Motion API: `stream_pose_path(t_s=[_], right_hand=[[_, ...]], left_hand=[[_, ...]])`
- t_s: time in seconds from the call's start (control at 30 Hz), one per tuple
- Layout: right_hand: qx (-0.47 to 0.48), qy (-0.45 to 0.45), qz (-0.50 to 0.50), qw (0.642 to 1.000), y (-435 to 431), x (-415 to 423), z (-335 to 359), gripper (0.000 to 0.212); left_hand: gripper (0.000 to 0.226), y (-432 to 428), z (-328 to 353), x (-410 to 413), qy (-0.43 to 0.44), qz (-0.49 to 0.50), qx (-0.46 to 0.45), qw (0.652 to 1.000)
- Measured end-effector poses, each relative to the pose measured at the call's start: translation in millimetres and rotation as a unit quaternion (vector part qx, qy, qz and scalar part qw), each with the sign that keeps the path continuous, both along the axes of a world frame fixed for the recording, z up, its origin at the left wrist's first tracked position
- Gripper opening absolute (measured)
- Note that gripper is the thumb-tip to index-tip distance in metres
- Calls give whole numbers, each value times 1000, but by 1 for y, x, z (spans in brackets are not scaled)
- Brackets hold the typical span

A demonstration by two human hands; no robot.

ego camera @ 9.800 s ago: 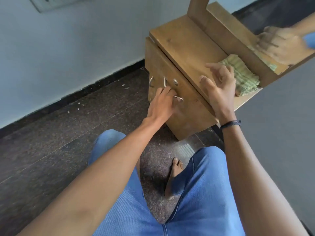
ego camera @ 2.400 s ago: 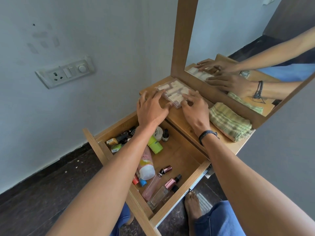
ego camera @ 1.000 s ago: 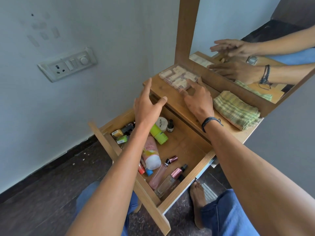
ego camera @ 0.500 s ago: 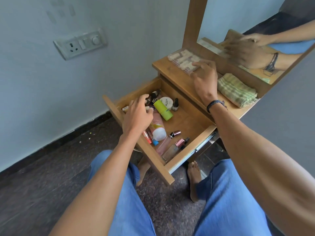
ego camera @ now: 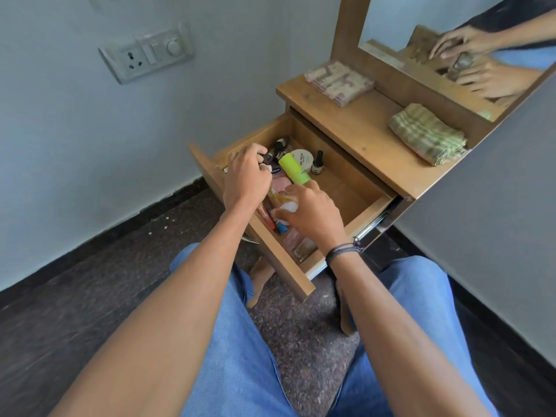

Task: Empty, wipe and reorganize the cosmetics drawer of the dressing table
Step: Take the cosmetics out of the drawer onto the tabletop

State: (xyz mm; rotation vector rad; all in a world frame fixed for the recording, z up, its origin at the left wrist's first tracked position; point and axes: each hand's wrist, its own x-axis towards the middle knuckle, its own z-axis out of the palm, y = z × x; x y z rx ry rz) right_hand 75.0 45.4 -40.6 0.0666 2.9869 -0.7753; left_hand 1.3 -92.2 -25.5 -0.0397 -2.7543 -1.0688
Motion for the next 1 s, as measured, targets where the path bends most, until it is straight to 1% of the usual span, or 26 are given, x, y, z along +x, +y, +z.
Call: stream_pose_path(t_s=[0.1,0.2,0.3,0.4,0.5,0.67,0.73,0.8,0.87,1.0], right_hand=[[33,-15,2,999,-9,3,-7,64],[42,6,-9,999,-11,7,-11,58],[23,33,-27,999,-8,8,-8,56],[-5,51,-54,997,-4,11,-2,58],[-27,75,-77,994,-1,13,8,57],[-63,113,-98,987,11,15,27,51],[-75,129,-104,983,16,16,35,54],[-91,132,-107,981,22,17,44,61],[-118,121,-113,979,31,17,54,65],[-192,126,-134,964,59,14,73,53]], left_hand=[[29,-1,0,1,1,2,-2,1000],[31,-1,0,3,-1,1,-8,1000],[31,-1,1,4,1,-2,-2,1000],[30,-2,2,4,10,0,9,1000],[28,-2,3,3,18,9,4,1000],[19,-2,0,2,16,-1,-22,1000],[14,-1,-1,2,17,1,-24,1000],[12,-1,-1,2,22,3,-9,1000],[18,-1,0,2,29,10,25,999],[24,-2,2,3,22,52,76,995]])
